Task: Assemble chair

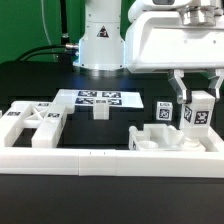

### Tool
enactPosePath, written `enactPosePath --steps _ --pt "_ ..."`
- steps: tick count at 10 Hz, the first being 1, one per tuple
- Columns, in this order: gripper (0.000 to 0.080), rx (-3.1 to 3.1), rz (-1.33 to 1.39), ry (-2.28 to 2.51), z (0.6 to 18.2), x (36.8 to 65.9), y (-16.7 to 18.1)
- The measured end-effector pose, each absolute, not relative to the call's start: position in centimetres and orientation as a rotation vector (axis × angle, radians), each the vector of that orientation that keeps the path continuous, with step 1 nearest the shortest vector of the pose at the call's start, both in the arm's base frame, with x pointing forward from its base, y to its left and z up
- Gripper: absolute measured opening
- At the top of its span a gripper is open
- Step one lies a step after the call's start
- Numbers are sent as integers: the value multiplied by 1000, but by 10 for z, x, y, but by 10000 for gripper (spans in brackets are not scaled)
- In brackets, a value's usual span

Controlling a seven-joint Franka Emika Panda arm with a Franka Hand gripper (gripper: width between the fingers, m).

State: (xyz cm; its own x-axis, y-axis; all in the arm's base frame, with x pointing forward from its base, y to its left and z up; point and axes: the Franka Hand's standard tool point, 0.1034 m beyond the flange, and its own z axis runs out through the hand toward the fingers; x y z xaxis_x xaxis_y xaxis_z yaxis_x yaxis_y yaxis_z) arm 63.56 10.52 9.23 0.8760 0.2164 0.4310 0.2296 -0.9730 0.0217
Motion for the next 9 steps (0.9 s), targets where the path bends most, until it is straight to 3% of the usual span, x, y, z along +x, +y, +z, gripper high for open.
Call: enactPosePath --steps 6,7,8,9 --pt "287 -3008 -714 -358 88 636 106" --pt "491 -3008 -714 -358 88 636 106" --pt "596 -3008 -714 -358 88 636 106" --pt "596 -3008 -714 -358 88 636 105"
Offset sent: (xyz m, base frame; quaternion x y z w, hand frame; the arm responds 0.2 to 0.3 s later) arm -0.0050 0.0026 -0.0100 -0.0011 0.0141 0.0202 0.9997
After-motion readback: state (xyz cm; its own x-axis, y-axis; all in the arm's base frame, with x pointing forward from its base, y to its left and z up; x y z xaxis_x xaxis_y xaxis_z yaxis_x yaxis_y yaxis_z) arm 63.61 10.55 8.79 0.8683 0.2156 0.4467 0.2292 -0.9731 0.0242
